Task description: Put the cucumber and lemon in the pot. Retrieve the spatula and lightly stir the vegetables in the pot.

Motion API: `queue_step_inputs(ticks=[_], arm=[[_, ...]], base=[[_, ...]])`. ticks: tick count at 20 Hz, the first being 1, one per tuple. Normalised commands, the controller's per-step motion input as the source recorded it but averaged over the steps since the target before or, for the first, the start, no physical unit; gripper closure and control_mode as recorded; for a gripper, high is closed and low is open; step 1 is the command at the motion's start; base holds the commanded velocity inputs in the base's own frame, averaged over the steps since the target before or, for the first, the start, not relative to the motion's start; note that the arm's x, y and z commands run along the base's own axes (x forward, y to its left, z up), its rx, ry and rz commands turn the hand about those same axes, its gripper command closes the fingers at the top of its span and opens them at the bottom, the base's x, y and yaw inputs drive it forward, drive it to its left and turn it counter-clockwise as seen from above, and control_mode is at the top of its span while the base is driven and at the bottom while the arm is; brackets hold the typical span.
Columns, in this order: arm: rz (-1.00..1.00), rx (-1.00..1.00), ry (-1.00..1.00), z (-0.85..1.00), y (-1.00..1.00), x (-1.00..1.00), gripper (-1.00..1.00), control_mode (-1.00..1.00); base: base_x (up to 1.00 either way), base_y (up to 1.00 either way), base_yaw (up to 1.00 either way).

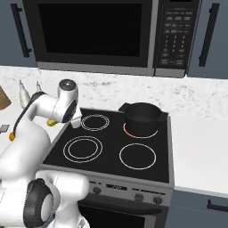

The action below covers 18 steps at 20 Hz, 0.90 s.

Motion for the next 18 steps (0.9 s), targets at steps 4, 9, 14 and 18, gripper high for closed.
queue_step_inputs(ticks=[4,9,14,18], arm=[[-0.06,0.09,-0.11,0.00,-1.00,-0.03,1.00,-1.00],[-0.08,0.05,-0.11,0.00,-1.00,0.00,1.00,-1.00],[-0.15,0.11,-0.02,0.04,-1.00,0.12,1.00,-1.00],[-0.16,0.16,0.00,0.14,-0.96,0.53,1.00,-1.00]], base=[[0.00,0.00,0.00],[0.00,0.00,0.00],[0.00,0.00,0.00],[0.00,0.00,0.00]])
